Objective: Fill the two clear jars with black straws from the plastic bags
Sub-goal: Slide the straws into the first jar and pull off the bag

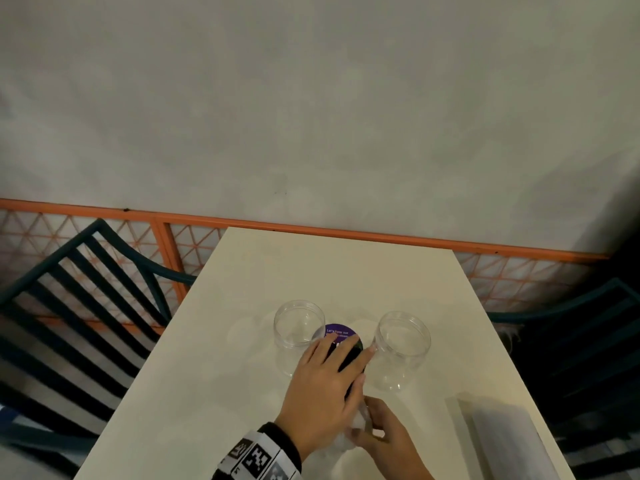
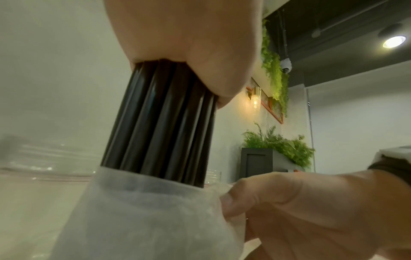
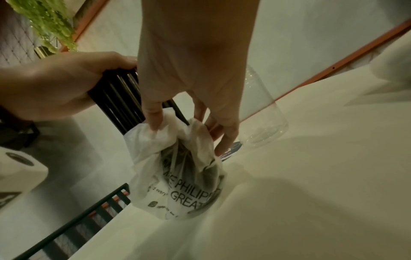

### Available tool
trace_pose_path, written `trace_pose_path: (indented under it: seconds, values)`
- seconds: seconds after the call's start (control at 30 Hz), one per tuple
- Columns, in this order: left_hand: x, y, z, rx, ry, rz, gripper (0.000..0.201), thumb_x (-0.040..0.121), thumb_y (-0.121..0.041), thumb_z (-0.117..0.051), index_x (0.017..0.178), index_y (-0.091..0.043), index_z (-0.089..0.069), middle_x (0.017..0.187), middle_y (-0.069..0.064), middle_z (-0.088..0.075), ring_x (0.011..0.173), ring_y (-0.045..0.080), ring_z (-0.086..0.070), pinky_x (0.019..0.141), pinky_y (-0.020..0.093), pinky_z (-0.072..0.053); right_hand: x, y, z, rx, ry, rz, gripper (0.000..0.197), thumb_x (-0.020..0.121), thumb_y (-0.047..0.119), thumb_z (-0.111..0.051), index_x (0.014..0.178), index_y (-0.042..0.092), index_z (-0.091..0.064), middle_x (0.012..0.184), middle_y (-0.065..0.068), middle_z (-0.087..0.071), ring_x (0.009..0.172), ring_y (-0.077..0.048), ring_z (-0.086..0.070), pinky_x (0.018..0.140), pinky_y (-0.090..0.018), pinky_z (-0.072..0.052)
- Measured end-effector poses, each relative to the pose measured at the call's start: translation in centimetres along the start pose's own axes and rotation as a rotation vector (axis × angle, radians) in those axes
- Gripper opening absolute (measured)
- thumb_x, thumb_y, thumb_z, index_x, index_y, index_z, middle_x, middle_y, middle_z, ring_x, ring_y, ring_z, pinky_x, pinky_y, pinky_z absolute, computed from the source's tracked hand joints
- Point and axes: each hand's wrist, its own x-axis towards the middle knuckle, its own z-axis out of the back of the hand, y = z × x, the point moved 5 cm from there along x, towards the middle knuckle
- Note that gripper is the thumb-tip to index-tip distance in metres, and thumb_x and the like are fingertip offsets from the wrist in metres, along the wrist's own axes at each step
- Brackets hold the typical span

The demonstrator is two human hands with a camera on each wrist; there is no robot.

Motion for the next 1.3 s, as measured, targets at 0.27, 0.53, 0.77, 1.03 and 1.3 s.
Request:
trace_pose_path:
  seconds: [0.27, 0.53, 0.77, 1.03, 1.3]
  values:
    - [-2.2, 4.4, 5.2, -0.511, -0.258, 0.253, 0.039, 0.085, -0.066, -0.022, 0.124, -0.062, -0.024, 0.141, -0.030, -0.023, 0.135, 0.000, -0.023, 0.109, 0.016, -0.024, -1.6, 9.6, 2.3, -0.297, -0.368, 0.486, 0.054, 0.058, 0.044, -0.053, 0.110, 0.053, -0.045, 0.103, 0.026, -0.056, 0.101, 0.013, -0.047, 0.078, -0.009, -0.039]
    - [1.5, 8.0, 4.5, -0.419, -0.200, 0.279, 0.091, 0.062, -0.086, -0.030, 0.132, -0.047, 0.013, 0.147, -0.022, 0.007, 0.121, -0.030, 0.006, 0.091, -0.012, -0.007, 0.7, 19.6, 3.4, -0.927, -0.734, 0.863, 0.039, 0.078, 0.035, -0.046, 0.113, 0.023, -0.057, 0.123, -0.002, -0.051, 0.122, -0.025, -0.041, 0.111, -0.038, -0.013]
    - [3.5, 10.3, 0.1, -0.551, -0.277, 0.451, 0.105, 0.062, -0.052, -0.072, 0.141, -0.008, -0.019, 0.130, -0.005, -0.039, 0.121, 0.017, -0.046, 0.092, 0.019, -0.036, 4.7, 22.1, 0.8, -1.236, -0.572, 1.000, 0.034, 0.083, 0.023, -0.039, 0.103, 0.014, -0.066, 0.105, -0.005, -0.071, 0.114, -0.028, -0.059, 0.108, -0.050, -0.023]
    - [2.6, 11.9, -4.3, -0.393, -0.244, 0.579, 0.111, 0.061, -0.088, -0.029, 0.136, -0.006, -0.026, 0.122, 0.007, -0.049, 0.107, 0.025, -0.049, 0.092, 0.040, -0.045, 6.7, 21.3, -2.8, -1.464, -0.260, 1.132, 0.028, 0.072, 0.019, -0.065, 0.099, 0.013, -0.066, 0.100, -0.004, -0.070, 0.112, -0.027, -0.060, 0.106, -0.049, -0.034]
    - [1.9, 13.0, -6.9, -0.368, -0.073, 0.581, 0.112, 0.069, -0.083, -0.023, 0.142, 0.001, -0.018, 0.153, 0.016, -0.018, 0.135, 0.029, -0.033, 0.110, 0.037, -0.034, 7.0, 19.7, -5.5, -1.648, -0.060, 1.231, 0.022, 0.083, 0.025, -0.059, 0.101, 0.016, -0.066, 0.103, 0.001, -0.069, 0.114, -0.021, -0.058, 0.114, -0.043, -0.023]
